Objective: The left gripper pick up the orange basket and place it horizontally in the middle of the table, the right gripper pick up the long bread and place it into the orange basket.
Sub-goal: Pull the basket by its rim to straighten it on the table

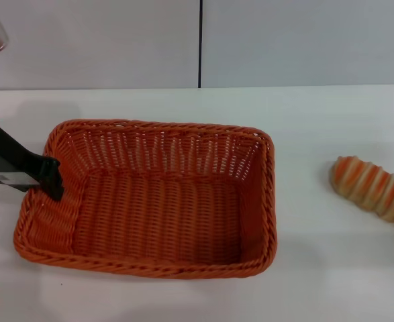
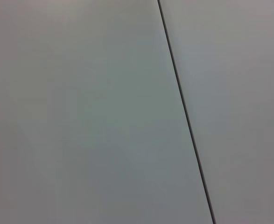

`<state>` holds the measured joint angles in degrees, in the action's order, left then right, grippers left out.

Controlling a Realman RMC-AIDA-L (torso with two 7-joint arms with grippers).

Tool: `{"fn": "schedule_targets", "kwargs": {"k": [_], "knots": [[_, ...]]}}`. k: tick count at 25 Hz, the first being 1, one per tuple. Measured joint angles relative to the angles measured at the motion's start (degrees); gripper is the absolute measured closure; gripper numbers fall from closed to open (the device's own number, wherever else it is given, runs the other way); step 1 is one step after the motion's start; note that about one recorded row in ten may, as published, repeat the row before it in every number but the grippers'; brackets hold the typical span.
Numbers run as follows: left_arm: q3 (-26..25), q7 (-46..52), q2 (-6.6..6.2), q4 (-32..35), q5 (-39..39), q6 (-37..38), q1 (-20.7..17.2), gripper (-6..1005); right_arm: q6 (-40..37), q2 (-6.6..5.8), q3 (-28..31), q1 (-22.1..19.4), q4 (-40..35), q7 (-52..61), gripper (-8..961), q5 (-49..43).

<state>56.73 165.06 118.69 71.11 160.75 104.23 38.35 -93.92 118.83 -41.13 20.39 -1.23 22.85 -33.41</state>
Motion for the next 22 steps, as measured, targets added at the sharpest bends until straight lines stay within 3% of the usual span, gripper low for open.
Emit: {"fn": "schedule_targets", "kwargs": {"k": [11,16,22], "knots": [[0.2,-0.26,-0.69,0.27,-0.83,-0.01,-0.16,840,0.12,0.17,0.0,-0.01,0.21,0.0,452,0.0],[-3.12,-0.29,-1.02,0.4,-1.25,-0.01,0.4,828,0.17,0.18,-0.01,0.0,0.23,0.0,452,0.0],[-4.43,-0.46,-1.96,-0.09,-2.93,0.15,0.73,602,0.18,0.27,0.0,0.0,0.12,0.0,453,0.0]]}}
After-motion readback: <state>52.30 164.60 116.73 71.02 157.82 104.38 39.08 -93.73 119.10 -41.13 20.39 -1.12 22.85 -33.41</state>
